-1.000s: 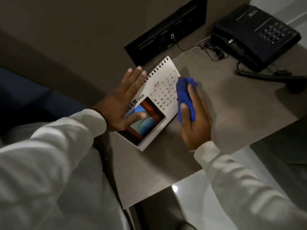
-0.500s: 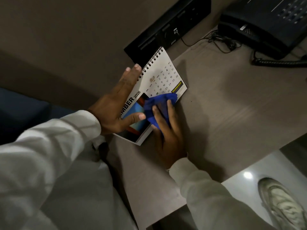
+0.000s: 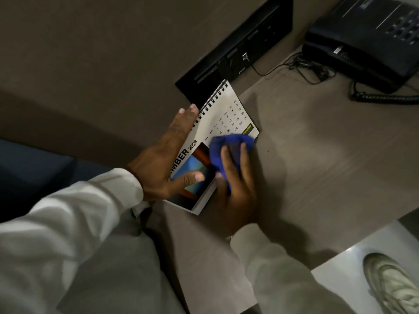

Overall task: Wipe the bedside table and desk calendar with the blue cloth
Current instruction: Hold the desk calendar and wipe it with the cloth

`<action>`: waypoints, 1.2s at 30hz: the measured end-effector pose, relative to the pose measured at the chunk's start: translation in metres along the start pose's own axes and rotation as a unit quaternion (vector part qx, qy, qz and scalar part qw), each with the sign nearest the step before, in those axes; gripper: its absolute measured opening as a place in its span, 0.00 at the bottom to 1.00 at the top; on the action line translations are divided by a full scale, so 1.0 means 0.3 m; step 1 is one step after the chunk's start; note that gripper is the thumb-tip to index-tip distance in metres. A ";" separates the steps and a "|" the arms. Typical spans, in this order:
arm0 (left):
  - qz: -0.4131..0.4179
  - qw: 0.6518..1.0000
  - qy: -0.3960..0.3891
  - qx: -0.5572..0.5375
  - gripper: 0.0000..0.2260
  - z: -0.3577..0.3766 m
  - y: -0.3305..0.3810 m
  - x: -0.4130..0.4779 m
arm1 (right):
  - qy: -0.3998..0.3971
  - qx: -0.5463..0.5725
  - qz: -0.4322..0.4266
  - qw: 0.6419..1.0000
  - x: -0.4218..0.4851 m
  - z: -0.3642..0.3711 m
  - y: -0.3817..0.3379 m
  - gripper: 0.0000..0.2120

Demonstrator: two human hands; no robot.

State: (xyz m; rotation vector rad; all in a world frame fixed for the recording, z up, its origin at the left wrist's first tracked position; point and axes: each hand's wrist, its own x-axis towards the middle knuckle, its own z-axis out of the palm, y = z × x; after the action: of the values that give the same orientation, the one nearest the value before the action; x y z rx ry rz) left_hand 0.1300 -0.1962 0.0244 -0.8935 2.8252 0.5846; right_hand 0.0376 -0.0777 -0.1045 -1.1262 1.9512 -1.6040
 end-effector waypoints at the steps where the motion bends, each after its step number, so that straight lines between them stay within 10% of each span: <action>1: 0.002 1.000 0.000 0.000 0.47 -0.001 -0.002 0.000 | -0.020 0.009 -0.013 1.000 -0.023 0.005 -0.015 0.21; 25: 0.027 1.000 0.003 0.008 0.49 0.053 0.091 -0.019 | 0.132 0.147 0.080 0.977 0.202 -0.015 -0.088 0.23; 36: 0.039 0.999 0.005 0.005 0.47 0.062 0.096 -0.022 | 0.038 0.173 0.066 0.982 -0.047 -0.014 -0.097 0.23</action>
State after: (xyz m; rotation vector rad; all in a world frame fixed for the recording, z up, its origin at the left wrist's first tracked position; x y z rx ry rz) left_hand 0.1190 -0.1636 0.0183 -0.7913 2.8804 0.5760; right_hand 0.0530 -0.0652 -0.0788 -0.7926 1.6630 -1.8458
